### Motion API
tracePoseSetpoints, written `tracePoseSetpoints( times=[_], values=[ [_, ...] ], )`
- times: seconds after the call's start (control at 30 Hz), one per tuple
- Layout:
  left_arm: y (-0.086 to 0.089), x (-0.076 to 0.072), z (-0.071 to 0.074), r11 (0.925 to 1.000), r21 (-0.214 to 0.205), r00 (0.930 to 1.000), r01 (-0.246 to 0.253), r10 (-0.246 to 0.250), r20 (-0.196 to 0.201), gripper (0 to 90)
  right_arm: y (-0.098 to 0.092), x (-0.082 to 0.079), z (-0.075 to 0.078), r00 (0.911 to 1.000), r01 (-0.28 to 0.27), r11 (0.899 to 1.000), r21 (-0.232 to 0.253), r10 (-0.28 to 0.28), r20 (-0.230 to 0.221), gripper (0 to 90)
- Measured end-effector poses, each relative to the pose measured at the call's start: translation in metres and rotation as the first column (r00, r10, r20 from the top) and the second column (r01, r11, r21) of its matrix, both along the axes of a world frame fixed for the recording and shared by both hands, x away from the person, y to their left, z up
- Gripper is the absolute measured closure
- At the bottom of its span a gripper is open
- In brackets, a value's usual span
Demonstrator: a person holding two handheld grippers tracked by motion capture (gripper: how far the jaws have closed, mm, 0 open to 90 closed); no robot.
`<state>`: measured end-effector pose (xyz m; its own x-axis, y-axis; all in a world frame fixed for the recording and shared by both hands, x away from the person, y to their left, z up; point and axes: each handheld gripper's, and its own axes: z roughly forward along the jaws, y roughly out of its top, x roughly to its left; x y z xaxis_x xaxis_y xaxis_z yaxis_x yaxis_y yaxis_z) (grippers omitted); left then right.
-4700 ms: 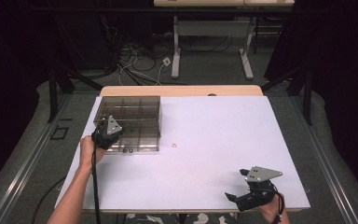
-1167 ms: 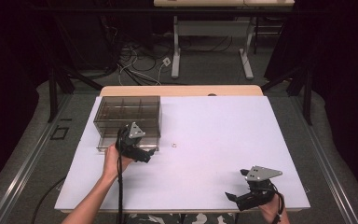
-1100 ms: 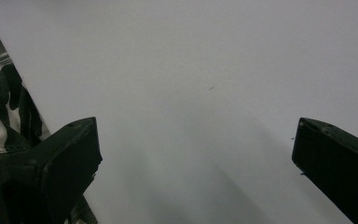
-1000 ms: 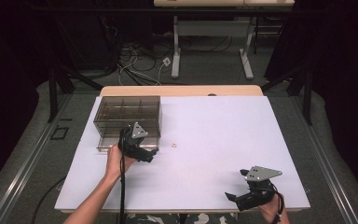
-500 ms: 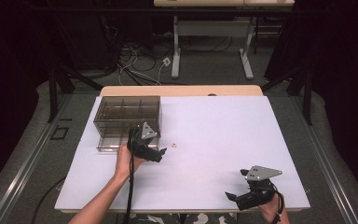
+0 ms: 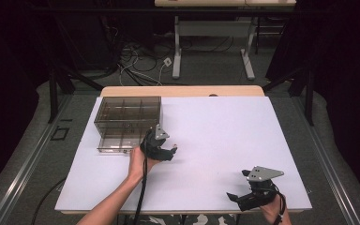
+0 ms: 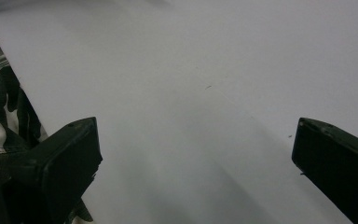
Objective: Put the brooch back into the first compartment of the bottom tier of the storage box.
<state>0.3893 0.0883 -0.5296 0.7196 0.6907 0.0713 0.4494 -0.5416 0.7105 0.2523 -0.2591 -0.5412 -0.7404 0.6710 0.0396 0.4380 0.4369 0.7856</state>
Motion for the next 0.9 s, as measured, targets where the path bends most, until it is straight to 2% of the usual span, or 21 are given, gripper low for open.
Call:
tracePoseSetpoints(
  times=[0.07,0.23,0.27,0.37,0.53,0.73,0.8,0.9],
  values=[
    [-0.004,0.002,-0.003,1.0,0.0,0.9999,-0.009,0.009,0.006,31.0,0.0,0.0,0.0,1.0,-0.001,1.0,0.0,0.001,0.001,0.4],
    [-0.014,0.004,-0.01,0.9993,0.0,0.9991,-0.037,0.037,-0.022,38.5,-0.001,0.0,0.0,1.0,-0.004,1.0,-0.002,0.004,0.005,0.4],
    [-0.016,0.005,-0.011,0.999,0.0,0.9989,-0.045,0.045,-0.011,40.1,-0.001,0.0,0.0,1.0,-0.004,1.0,-0.004,0.004,0.005,0.4],
    [-0.02,0.008,-0.013,0.997,-0.014,0.9971,-0.076,0.076,-0.006,44.5,-0.001,0.0,0.0,1.0,-0.005,1.0,-0.003,0.005,0.005,0.4],
    [-0.025,0.013,-0.02,0.9939,-0.018,0.9938,-0.109,0.108,-0.024,54.4,0.0,-0.001,0.001,1.0,0.0,1.0,0.0,0.0,0.004,0.4],
    [-0.03,0.016,-0.025,0.9935,-0.019,0.9931,-0.113,0.112,-0.036,63.0,-0.001,0.0,0.001,0.9999,-0.008,1.0,0.001,0.008,0.006,0.4],
    [-0.029,0.017,-0.027,0.9921,-0.035,0.9923,-0.121,0.12,-0.033,64.9,-0.001,-0.001,0.002,1.0,-0.006,1.0,-0.006,0.006,-0.003,0.4],
    [-0.028,0.017,-0.028,0.9926,-0.028,0.9916,-0.118,0.117,-0.055,66.9,-0.001,-0.002,0.002,1.0,-0.005,1.0,-0.002,0.005,0.003,0.4]
  ],
)
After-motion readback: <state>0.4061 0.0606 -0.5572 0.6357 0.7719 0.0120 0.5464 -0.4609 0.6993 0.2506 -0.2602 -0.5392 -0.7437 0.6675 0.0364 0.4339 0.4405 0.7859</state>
